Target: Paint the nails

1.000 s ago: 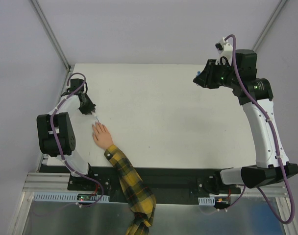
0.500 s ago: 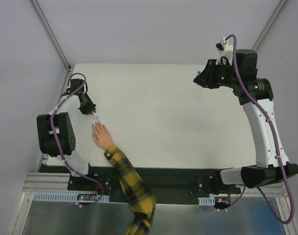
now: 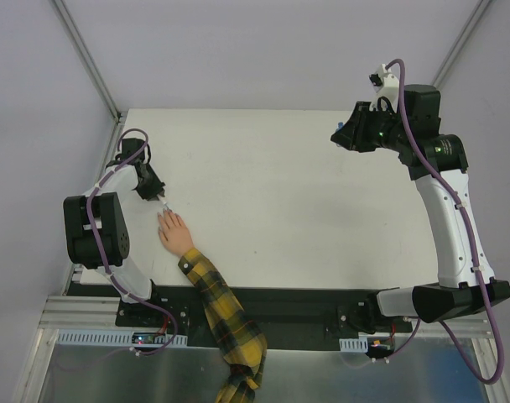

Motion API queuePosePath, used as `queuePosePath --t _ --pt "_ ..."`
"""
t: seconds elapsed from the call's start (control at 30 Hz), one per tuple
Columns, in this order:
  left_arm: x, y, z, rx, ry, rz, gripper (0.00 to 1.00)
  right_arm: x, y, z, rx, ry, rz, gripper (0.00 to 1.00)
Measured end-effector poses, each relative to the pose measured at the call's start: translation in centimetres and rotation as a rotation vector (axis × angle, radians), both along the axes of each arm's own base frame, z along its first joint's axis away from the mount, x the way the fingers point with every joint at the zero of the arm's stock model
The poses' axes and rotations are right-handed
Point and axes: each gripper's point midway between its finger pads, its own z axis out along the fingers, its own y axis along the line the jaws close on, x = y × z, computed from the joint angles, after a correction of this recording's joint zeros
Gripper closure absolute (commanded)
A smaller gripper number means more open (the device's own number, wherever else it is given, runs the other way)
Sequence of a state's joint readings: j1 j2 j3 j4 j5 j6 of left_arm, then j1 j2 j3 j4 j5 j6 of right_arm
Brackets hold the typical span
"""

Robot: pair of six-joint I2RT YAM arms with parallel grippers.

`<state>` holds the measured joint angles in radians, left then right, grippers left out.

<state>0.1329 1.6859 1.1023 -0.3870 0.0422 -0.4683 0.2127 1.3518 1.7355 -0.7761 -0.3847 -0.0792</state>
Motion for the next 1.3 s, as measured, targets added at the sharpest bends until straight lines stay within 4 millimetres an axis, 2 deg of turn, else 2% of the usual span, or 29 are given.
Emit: queuePosePath --t 1.3 --pt "-0.33 0.30 0.46 -0.004 -0.006 0.002 1.00 -0.20 0.31 0.10 0.022 0.011 0.011 1.00"
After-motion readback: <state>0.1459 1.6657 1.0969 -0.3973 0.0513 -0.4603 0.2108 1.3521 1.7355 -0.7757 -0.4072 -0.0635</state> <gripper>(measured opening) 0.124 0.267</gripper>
